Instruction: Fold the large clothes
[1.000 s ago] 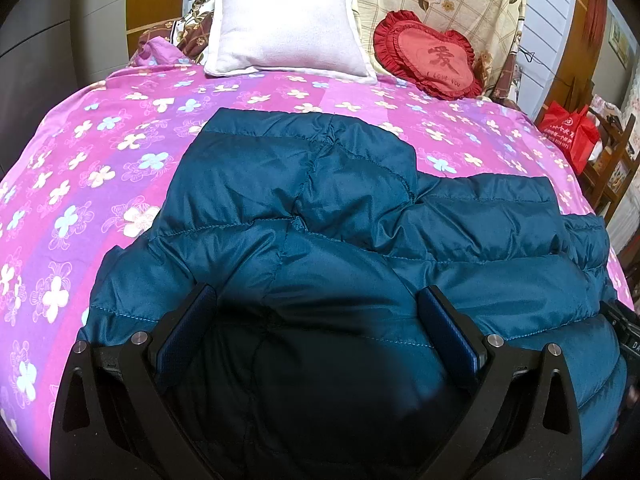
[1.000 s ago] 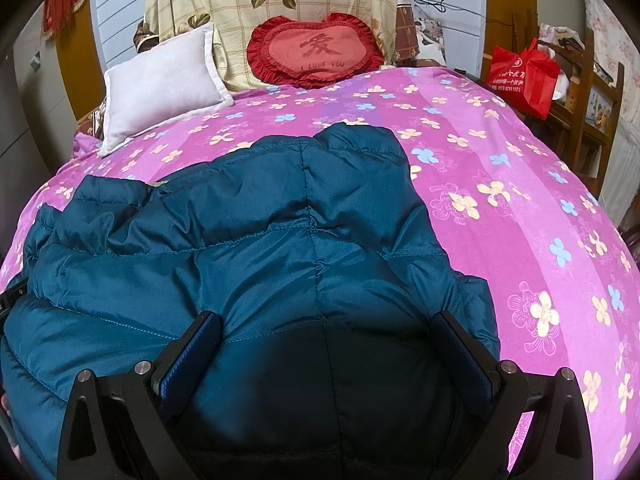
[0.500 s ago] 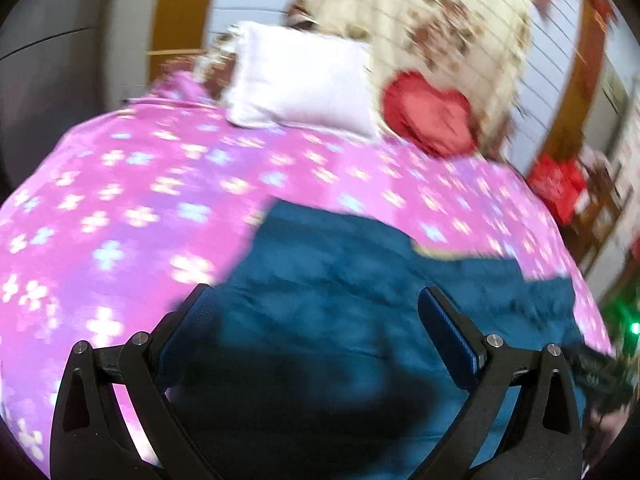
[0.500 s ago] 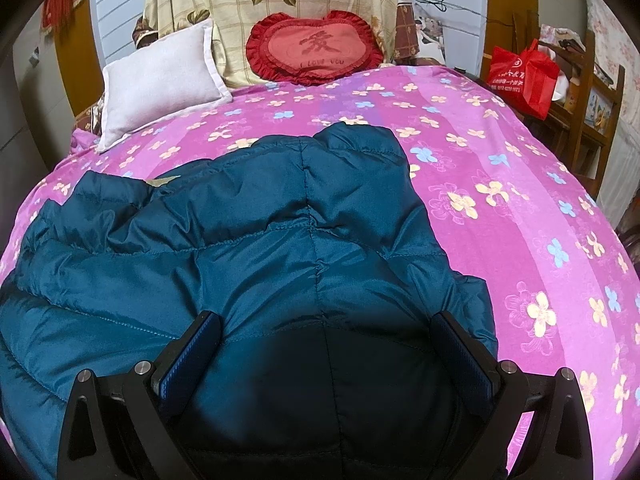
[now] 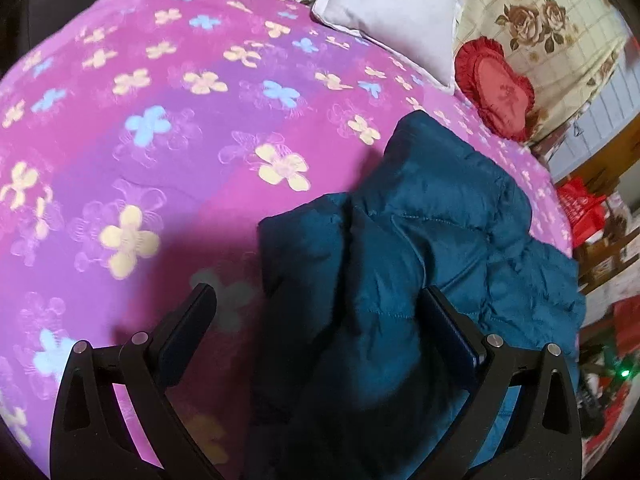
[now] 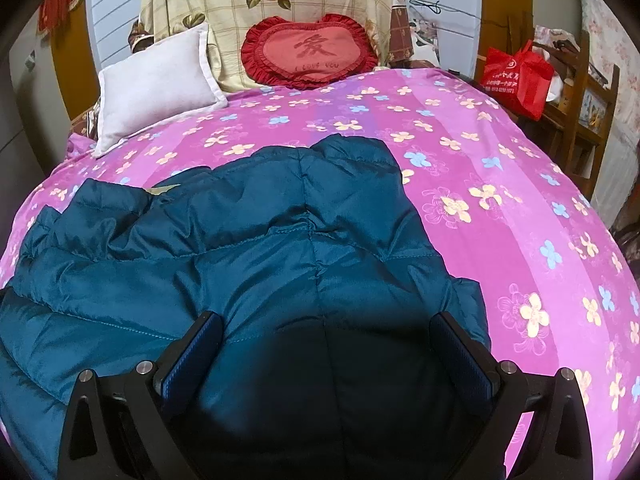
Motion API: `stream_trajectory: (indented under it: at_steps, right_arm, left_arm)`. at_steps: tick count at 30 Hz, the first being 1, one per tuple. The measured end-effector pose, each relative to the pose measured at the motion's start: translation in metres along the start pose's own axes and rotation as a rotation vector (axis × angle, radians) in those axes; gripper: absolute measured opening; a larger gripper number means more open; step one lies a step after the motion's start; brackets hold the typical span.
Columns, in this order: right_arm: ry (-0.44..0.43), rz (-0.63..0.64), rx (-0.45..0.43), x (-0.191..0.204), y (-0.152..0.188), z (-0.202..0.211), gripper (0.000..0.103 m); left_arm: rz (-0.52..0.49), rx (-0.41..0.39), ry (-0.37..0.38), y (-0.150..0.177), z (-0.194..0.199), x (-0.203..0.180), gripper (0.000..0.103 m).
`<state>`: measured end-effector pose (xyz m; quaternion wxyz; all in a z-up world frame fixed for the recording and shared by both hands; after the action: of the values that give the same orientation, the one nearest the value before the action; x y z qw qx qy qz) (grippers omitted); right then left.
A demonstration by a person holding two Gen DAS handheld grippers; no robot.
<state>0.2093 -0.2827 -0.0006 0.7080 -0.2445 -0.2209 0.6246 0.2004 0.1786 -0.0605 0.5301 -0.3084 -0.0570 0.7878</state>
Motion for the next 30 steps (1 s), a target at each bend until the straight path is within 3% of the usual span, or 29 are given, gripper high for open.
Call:
stream_trajectory:
  at_steps: [7,11,16,18,21,23,25,27,30]
  right_arm:
    - [-0.002,-0.002,0.001,0.001,0.002,-0.002,0.103]
    - [-0.004,-0.003,0.001,0.001,0.002,-0.002,0.103]
    - [-0.019,-0.001,0.031,-0.001,0.0,-0.004,0.103]
    - [-0.028,0.0,0.018,-0.009,-0.009,0.01,0.103]
    - [0.013,-0.009,-0.102,-0.041,-0.022,0.047,0.103]
    - [0.024,-0.033,-0.138,-0.07,-0.024,0.059,0.103]
    - [-0.009,-0.087,-0.104,-0.098,-0.023,0.052,0.103]
    - [-0.119,-0.192,-0.036,-0.126,-0.017,0.03,0.103]
    - [-0.241,-0.238,0.015,-0.133,-0.018,0.007,0.103]
  left_arm:
    - [-0.079,-0.002,0.114,-0.002,-0.007,-0.014,0.099]
    - [-0.069,-0.026,0.142,-0.003,-0.007,-0.015,0.06]
    - [-0.096,-0.061,0.104,-0.002,-0.004,-0.022,0.036]
    - [-0.11,-0.073,0.079,0.0,-0.004,-0.024,0.035]
    - [-0.121,-0.08,0.064,0.001,-0.004,-0.025,0.035]
    - [-0.13,-0.087,0.052,0.002,-0.004,-0.026,0.035]
    - [-0.128,-0.091,0.048,0.003,-0.005,-0.025,0.036]
    - [-0.125,-0.094,0.045,0.003,-0.005,-0.025,0.037]
    - [-0.118,-0.101,0.036,0.004,-0.005,-0.026,0.039]
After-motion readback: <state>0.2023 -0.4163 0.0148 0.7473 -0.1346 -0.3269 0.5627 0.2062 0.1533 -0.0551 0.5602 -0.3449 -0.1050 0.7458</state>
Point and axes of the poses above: each gripper's, at about its wrist camera, not at the fingertips, and z roughly against the way its jaws point, x to its left, y to its underside, the point moved 1 cm from there along -z, roughly the way its jaws point
